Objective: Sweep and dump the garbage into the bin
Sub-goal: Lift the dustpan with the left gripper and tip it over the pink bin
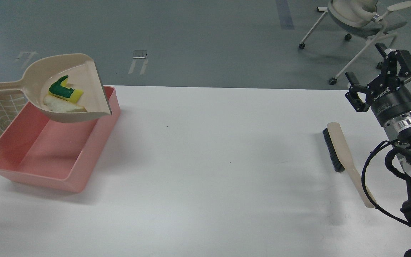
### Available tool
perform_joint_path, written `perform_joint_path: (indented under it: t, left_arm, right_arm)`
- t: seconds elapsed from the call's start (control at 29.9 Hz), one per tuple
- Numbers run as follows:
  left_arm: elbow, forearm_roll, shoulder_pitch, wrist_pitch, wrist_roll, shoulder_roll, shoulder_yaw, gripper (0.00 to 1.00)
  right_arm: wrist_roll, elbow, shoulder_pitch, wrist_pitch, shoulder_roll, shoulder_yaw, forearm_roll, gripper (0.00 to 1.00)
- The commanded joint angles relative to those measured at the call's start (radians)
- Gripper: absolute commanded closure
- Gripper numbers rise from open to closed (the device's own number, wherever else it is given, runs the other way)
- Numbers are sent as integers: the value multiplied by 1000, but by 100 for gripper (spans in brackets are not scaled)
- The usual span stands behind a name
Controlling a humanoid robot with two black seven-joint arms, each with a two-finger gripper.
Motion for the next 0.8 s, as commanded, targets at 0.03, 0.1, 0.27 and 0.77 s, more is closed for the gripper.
perform_joint_path:
  t: [0.03,0.1,0.27,0.77]
  left_arm:
    - [47,2,0,-35,-2,47,8,84]
    - [47,4,2,-50,0,81,17,84]
    - [47,126,3,-66,-2,130,28,84]
    - [37,257,-63,-62,0,262,20,84]
  right_arm:
    - [0,1,-6,0,-2,0,0,0]
    - [0,1,-6,0,-1,-2,0,0]
    - [1,1,-7,0,-1,-3,0,0]
    - [3,0,-15,0,-1,-3,0,0]
